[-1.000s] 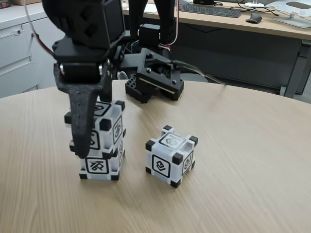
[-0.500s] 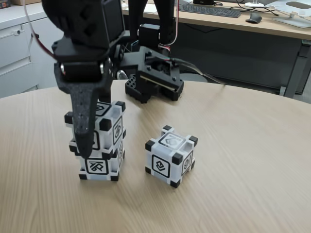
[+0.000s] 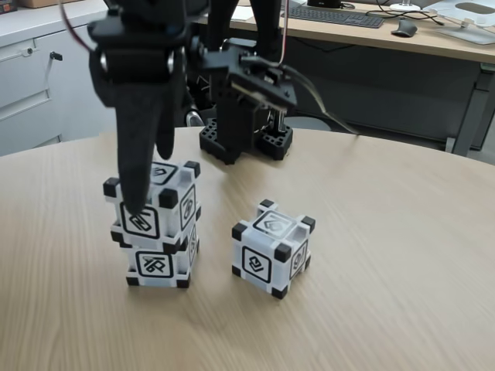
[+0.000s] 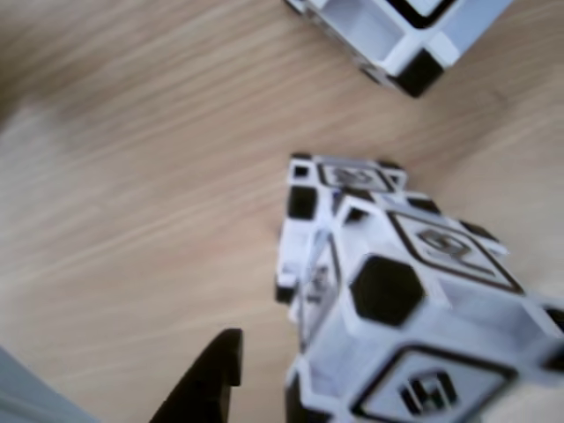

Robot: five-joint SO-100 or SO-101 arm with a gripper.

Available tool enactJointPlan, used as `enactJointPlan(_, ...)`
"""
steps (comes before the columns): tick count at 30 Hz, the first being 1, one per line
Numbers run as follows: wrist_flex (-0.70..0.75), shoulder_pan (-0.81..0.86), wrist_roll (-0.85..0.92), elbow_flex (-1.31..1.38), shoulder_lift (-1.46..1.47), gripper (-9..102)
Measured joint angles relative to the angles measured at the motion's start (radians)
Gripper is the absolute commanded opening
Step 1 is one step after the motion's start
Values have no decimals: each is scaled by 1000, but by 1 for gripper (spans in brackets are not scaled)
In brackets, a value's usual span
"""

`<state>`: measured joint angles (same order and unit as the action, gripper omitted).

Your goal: Stack cubes from left to right.

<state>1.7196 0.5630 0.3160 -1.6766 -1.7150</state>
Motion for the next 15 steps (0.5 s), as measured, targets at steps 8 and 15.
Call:
enactJointPlan(8, 35, -86, -26, 83, -2, 50)
enactJointPlan(15, 66, -196, -51, 103, -3, 49)
